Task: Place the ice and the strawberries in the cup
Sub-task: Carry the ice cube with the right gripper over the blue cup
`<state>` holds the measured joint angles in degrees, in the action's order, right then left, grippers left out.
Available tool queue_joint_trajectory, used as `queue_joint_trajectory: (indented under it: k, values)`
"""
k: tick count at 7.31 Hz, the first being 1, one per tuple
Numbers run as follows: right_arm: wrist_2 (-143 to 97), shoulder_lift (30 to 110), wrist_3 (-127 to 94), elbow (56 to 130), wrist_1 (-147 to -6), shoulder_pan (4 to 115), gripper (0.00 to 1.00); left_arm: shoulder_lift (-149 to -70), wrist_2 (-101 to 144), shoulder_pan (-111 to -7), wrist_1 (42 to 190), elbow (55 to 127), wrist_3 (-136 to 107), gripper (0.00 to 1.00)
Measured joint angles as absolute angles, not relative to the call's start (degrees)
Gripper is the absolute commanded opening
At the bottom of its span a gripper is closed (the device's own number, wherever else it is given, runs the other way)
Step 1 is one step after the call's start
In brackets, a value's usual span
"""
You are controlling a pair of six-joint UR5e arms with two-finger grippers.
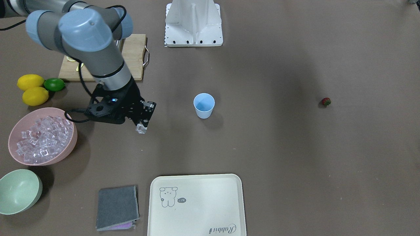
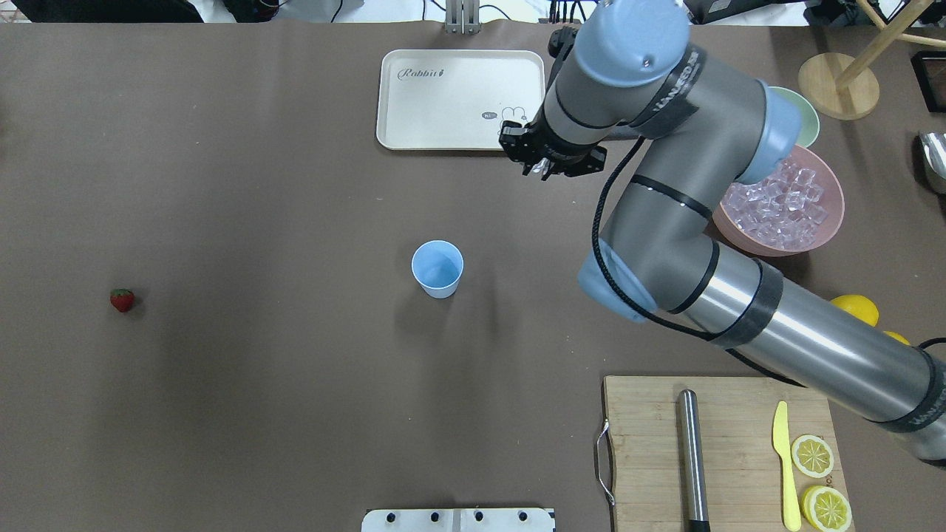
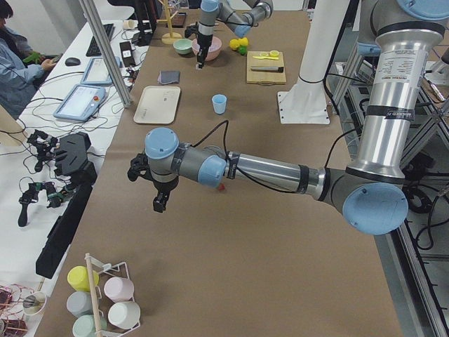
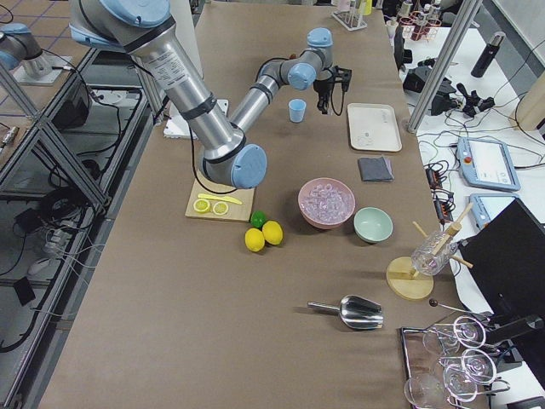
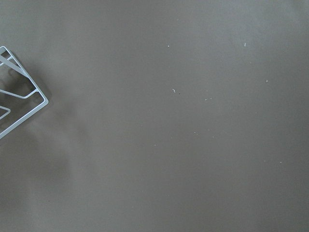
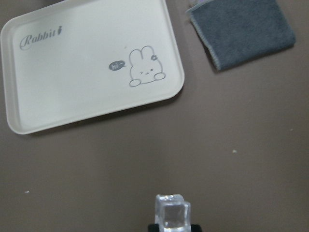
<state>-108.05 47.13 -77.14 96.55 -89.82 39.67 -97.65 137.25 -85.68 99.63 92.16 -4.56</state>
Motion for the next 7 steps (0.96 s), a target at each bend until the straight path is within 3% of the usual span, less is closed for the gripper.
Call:
queue_joint_trajectory:
  k: [4,7]
  values:
    - [-94.92,43.04,-82.42,95.24,-90.58,26.25,0.10,-97.65,137.20,-85.61,99.93,91.71,-4.57,0.98]
    - [-92.57,39.39,-83.01,91.83,-90.33,24.10,0.10,-97.34,137.22,-85.60,99.93,91.70,-4.57,0.98]
